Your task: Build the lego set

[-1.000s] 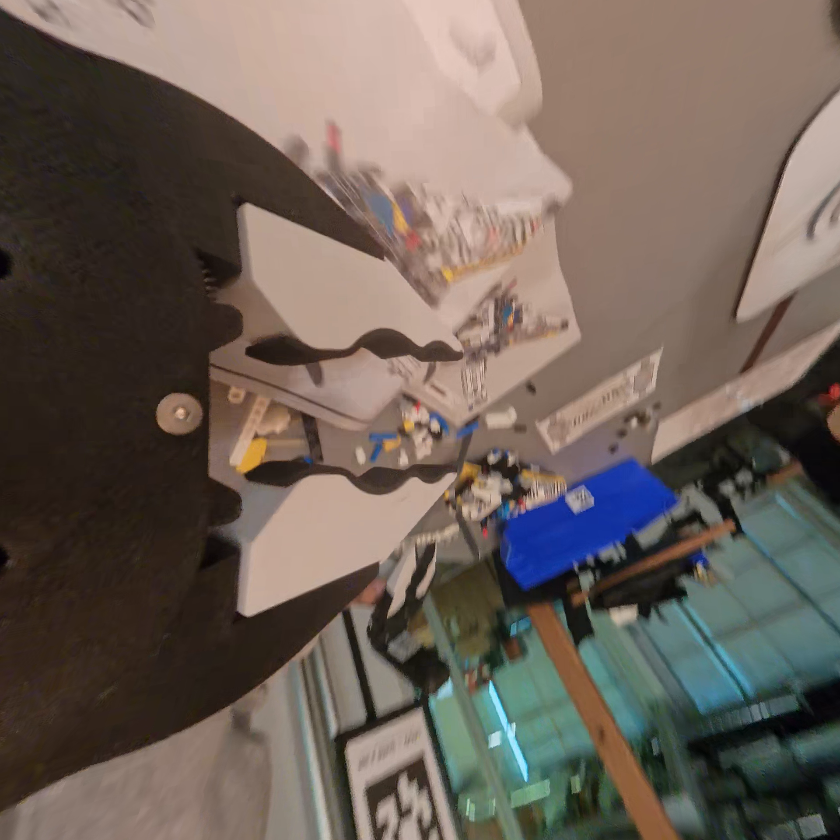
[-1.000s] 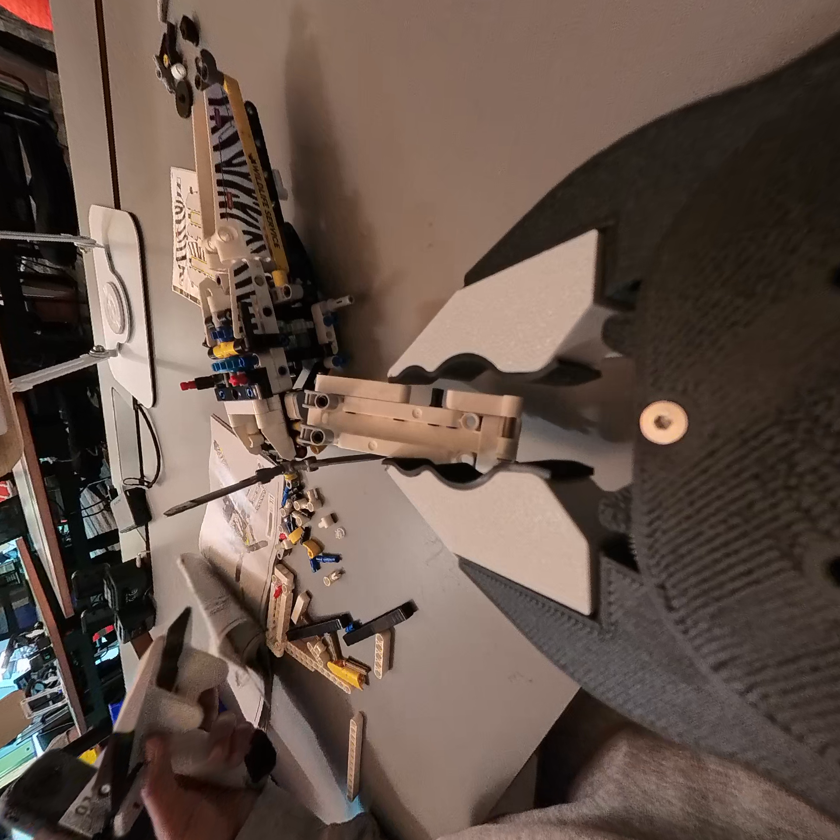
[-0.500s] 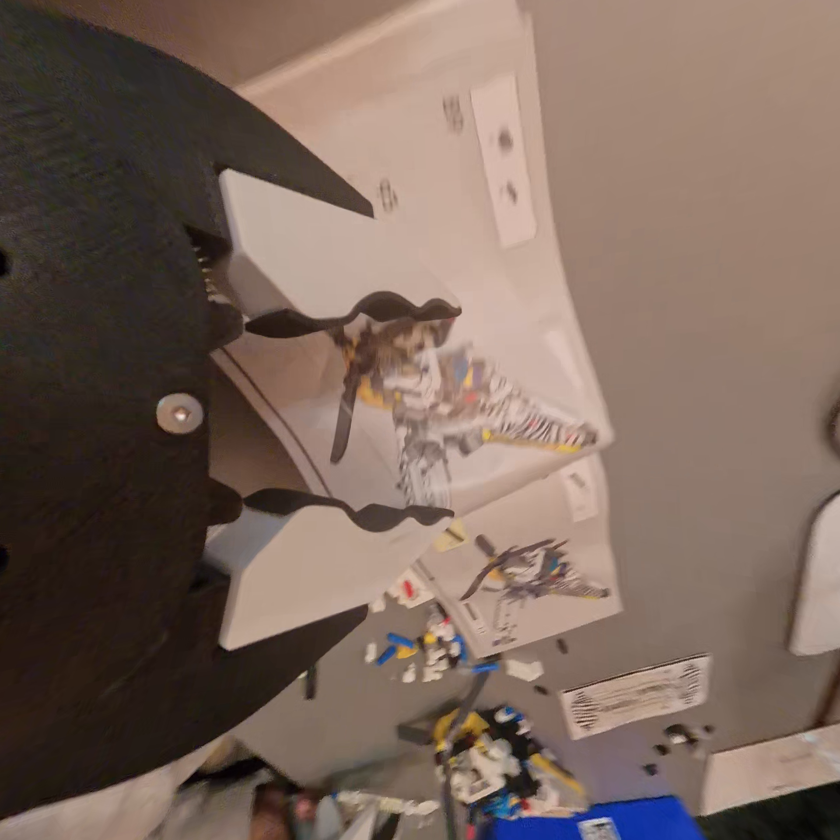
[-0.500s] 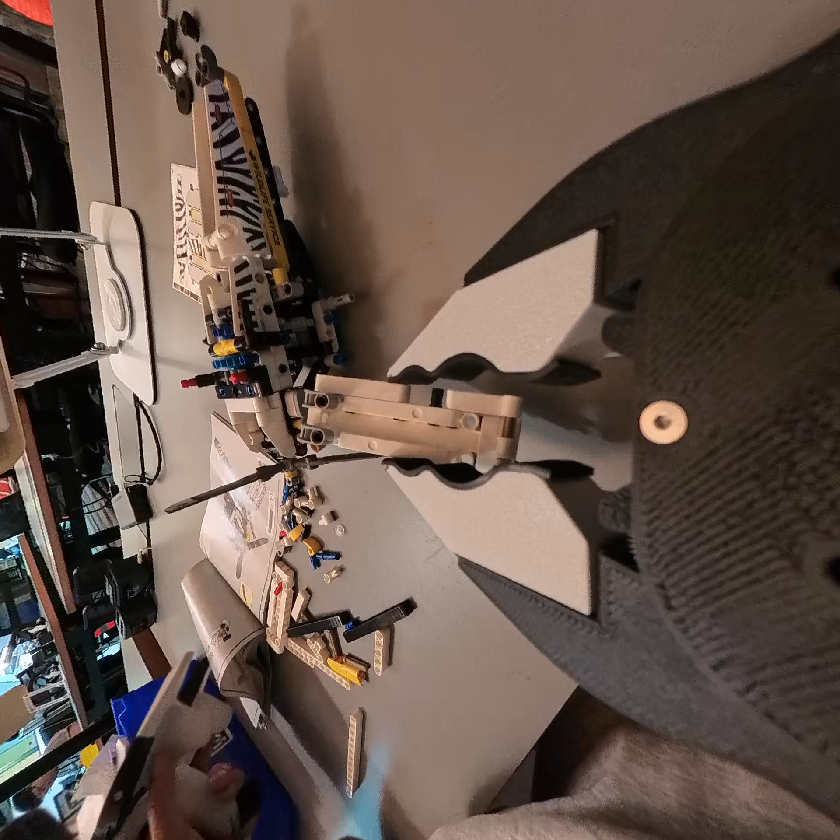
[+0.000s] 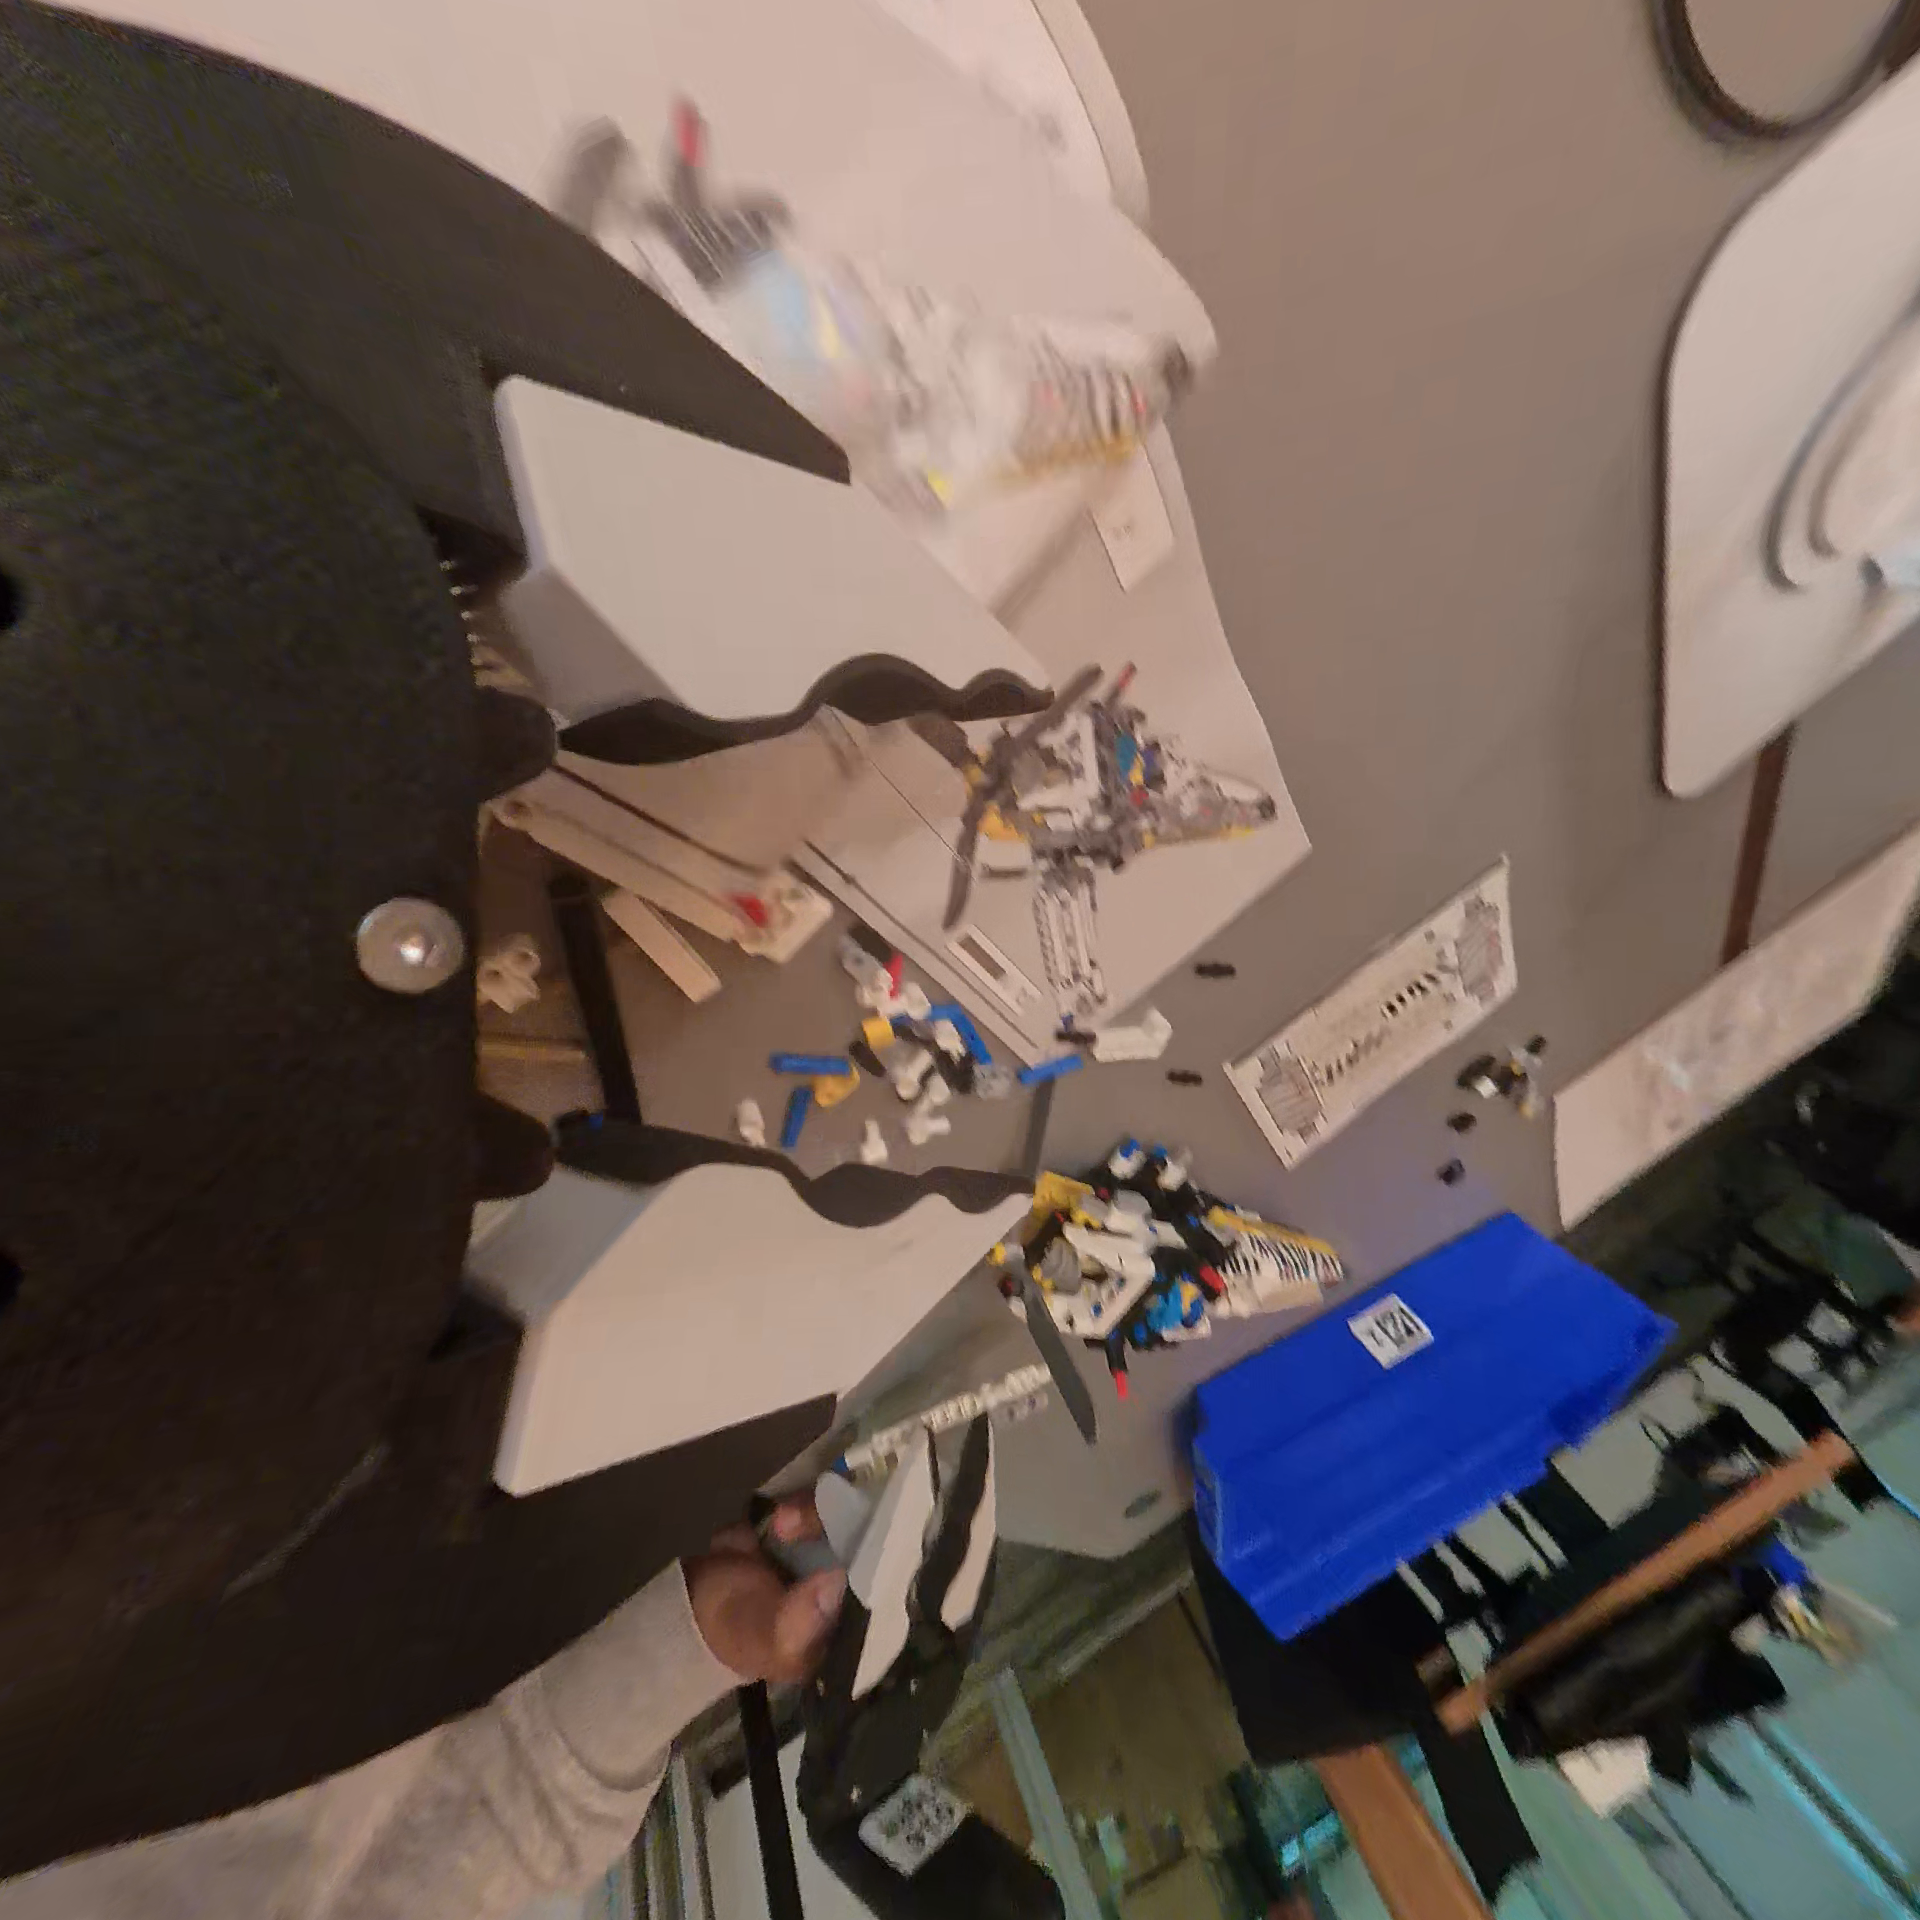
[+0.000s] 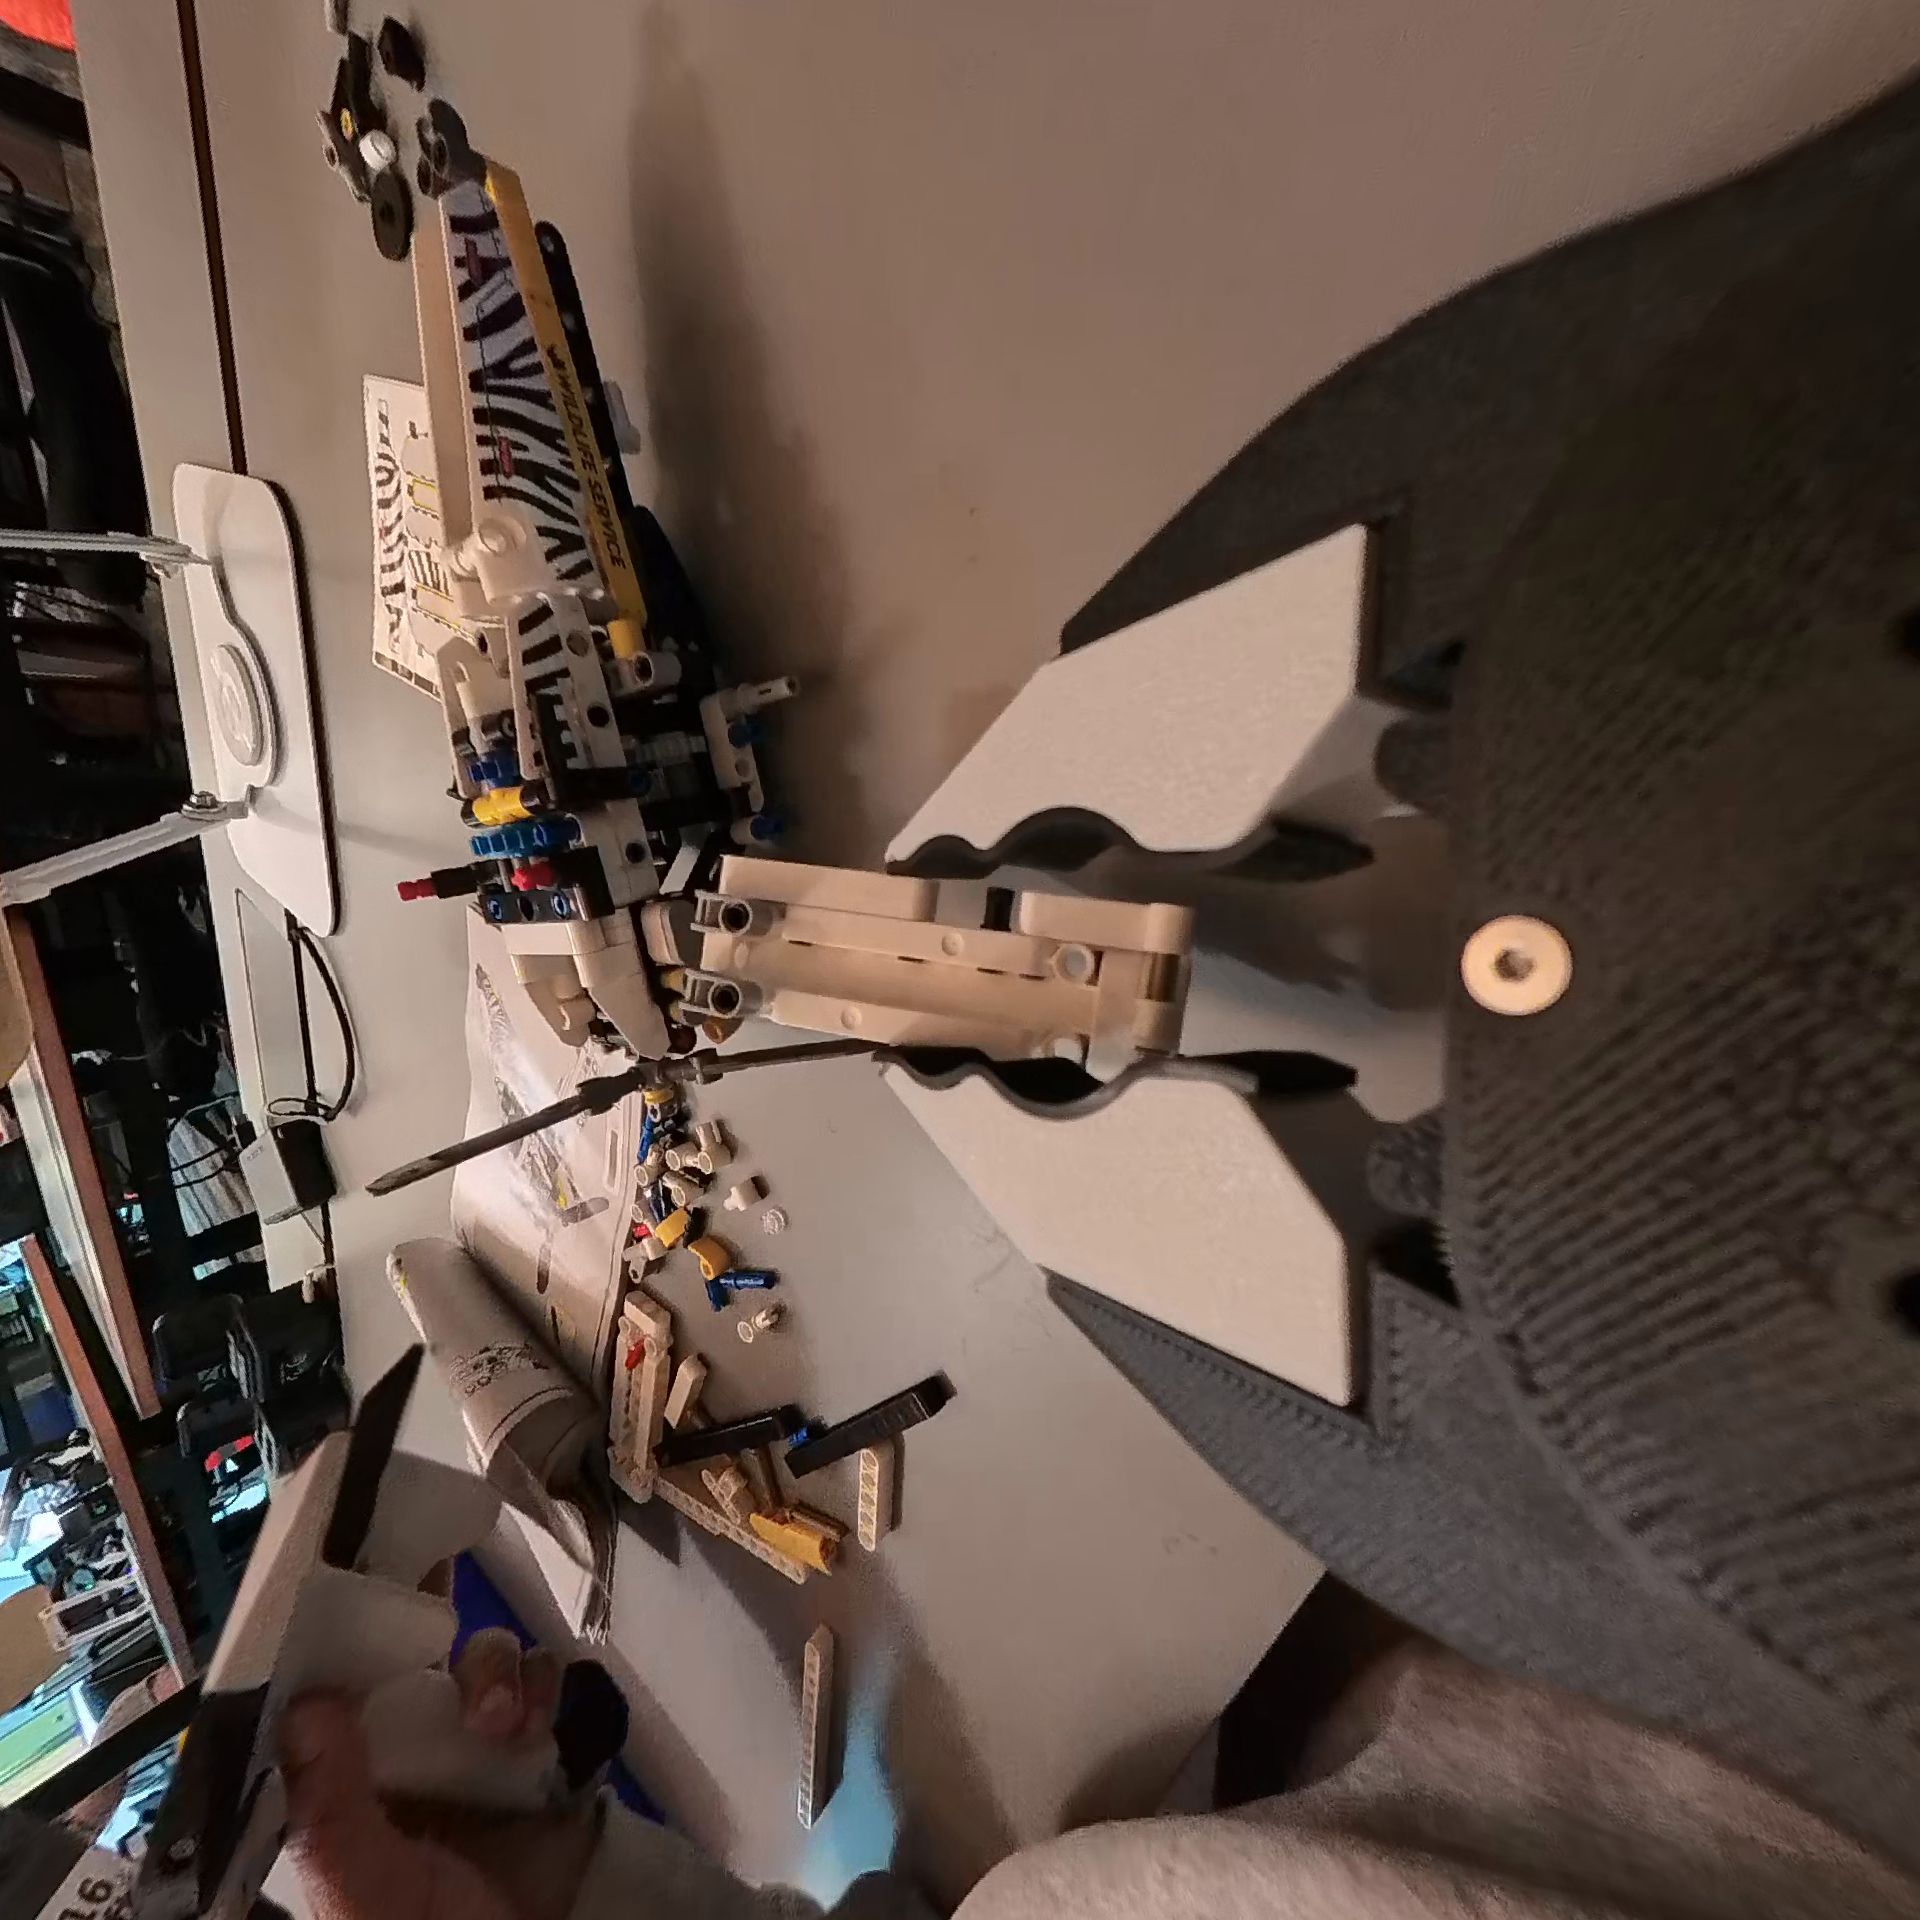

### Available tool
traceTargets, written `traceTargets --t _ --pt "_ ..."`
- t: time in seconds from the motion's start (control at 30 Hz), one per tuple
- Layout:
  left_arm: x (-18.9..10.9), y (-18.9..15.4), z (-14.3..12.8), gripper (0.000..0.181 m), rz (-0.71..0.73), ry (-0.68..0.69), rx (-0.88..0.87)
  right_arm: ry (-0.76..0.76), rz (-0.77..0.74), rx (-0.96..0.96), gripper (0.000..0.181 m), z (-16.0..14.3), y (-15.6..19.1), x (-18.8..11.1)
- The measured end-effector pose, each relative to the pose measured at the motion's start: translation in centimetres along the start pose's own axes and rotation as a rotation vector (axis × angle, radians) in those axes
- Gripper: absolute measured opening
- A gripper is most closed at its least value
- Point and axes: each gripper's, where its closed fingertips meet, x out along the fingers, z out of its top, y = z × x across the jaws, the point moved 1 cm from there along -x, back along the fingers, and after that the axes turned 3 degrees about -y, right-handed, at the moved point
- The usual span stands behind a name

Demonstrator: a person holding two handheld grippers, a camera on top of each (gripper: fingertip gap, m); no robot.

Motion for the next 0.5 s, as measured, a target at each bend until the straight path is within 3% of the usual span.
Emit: traceTargets --t 0.37,0.5 --pt "1.4 -1.4 -0.5 0.085 -0.108 -0.017 0.014 0.003 0.003 0.006 0.031 0.0 0.0 0.0" --pt "2.1 -1.0 -1.7 0.087 -0.060 0.044 0.061 -0.001 0.004 0.000 0.031 0.0 0.0 -0.1"
